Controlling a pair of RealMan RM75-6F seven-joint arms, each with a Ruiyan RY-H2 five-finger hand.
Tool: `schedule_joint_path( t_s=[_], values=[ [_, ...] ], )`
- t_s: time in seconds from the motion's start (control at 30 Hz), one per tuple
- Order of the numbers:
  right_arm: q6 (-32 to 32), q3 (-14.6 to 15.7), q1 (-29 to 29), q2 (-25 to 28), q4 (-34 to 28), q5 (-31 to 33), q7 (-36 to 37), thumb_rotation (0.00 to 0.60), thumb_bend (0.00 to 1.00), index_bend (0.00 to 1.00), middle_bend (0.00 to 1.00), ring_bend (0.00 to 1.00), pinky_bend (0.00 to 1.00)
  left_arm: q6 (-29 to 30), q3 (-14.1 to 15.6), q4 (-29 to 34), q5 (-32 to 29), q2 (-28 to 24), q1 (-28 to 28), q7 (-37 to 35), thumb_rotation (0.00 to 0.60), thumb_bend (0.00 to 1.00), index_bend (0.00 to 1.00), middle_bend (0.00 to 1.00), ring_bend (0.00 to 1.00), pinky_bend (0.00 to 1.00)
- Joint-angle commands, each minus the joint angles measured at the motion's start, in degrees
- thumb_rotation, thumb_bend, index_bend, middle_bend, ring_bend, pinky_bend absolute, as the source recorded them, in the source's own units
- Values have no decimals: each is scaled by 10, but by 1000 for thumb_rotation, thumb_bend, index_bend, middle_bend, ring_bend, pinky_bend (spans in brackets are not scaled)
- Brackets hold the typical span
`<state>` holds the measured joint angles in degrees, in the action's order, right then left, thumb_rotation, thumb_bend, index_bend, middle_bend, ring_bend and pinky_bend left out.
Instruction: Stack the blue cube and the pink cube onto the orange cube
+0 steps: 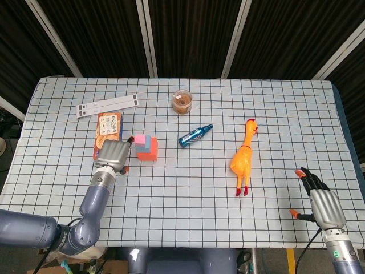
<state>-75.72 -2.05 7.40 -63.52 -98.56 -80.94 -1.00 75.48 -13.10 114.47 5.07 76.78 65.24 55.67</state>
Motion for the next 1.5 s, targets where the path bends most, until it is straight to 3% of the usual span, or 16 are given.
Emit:
schedule_joint_path(
  t_s=[0.03,1.07,1.37,1.5],
  values=[
    [1,0,0,0,-1,1,0,600,160,124,74,128,252,0,-1,-1,0,1,0,-1,600,316,146,1000,805,780],
    [3,-1,1,1,-1,4,0,600,160,124,74,128,252,0,3,6,7,-6,-9,-6,600,316,137,1000,805,780],
    [5,1,2,0,-2,1,-2,600,161,124,74,128,252,20,0,62,32,-65,-36,-33,600,316,136,1000,802,779],
    [4,0,2,-1,-2,3,-3,600,160,124,74,128,251,13,7,109,84,-117,-75,-80,600,316,136,998,765,747]
  ],
)
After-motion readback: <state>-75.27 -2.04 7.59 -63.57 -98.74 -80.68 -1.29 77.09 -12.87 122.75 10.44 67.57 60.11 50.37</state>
